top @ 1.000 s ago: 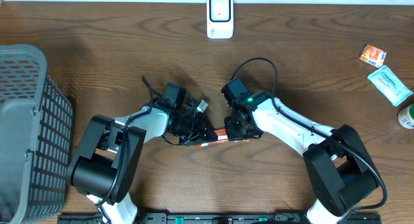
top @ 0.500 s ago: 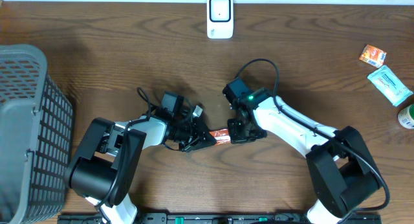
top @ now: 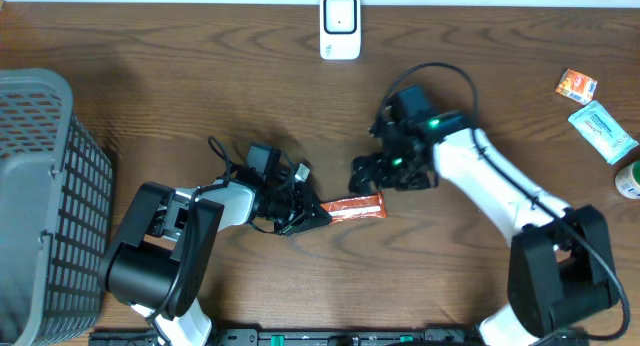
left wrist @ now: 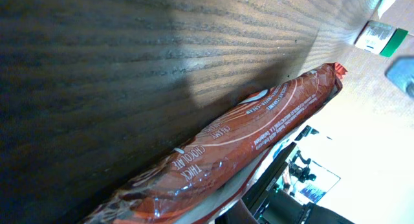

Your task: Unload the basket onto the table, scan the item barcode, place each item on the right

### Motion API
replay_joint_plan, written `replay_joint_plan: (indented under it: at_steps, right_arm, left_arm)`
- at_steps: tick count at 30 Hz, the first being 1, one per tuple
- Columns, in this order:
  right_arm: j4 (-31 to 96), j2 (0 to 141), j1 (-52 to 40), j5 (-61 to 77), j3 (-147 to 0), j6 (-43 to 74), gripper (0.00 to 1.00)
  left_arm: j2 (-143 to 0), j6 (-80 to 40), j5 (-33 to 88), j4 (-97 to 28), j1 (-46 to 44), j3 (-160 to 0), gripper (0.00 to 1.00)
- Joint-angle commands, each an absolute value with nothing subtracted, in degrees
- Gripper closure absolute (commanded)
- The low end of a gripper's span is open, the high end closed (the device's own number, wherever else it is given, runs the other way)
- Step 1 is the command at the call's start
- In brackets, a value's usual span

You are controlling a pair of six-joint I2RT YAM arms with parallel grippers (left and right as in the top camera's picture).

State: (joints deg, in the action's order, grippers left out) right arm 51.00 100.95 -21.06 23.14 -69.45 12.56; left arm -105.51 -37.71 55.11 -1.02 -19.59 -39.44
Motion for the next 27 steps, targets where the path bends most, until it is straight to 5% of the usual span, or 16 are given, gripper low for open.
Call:
replay_joint_plan:
  at_steps: [1, 4, 6, 9, 12, 20, 24, 27]
  right_arm:
    - [51.09, 101.91, -17.74, 27.62, -70.02, 8.47, 0.09]
    - [51.09, 101.80, -16.40, 26.35, -70.15, 8.49, 0.46]
    - [51.53, 101.80, -16.23, 26.41, -70.15, 8.49, 0.52]
    - [52.93, 101.80, -16.91, 26.41, -70.15, 8.47, 0.34]
    - [53.74, 101.73, -18.46, 26.33, -70.15, 6.13, 0.01]
    - [47.62, 101.58, -20.51, 16.78, -70.30, 5.69, 0.03]
    - [44.60, 101.75, -20.29, 14.87, -70.28, 8.88, 0.52]
    - [44.03, 102.74, -20.60, 11.79, -70.28, 10.48, 0.77]
  left_arm:
    - [-107.28, -36.38, 44.31, -2.26, -18.74, -37.10, 0.93]
    - [-106.17, -35.31, 44.27, -2.20, -17.98, -37.60, 0.93]
    - [-104.97, -33.36, 44.27, -1.83, -16.82, -38.72, 0.93]
    - [-103.28, -32.42, 44.27, -1.87, -15.40, -40.64, 0.93]
    - [-99.83, -30.37, 43.38, -2.66, -14.81, -42.98, 0.93]
    - [-85.23, -27.68, 37.10, -5.63, -15.07, -45.30, 0.88]
    - [-79.46, -27.68, 30.44, -11.16, -15.07, -45.30, 0.88]
    - [-76.73, -27.66, 27.51, -15.35, -15.07, -45.30, 0.88]
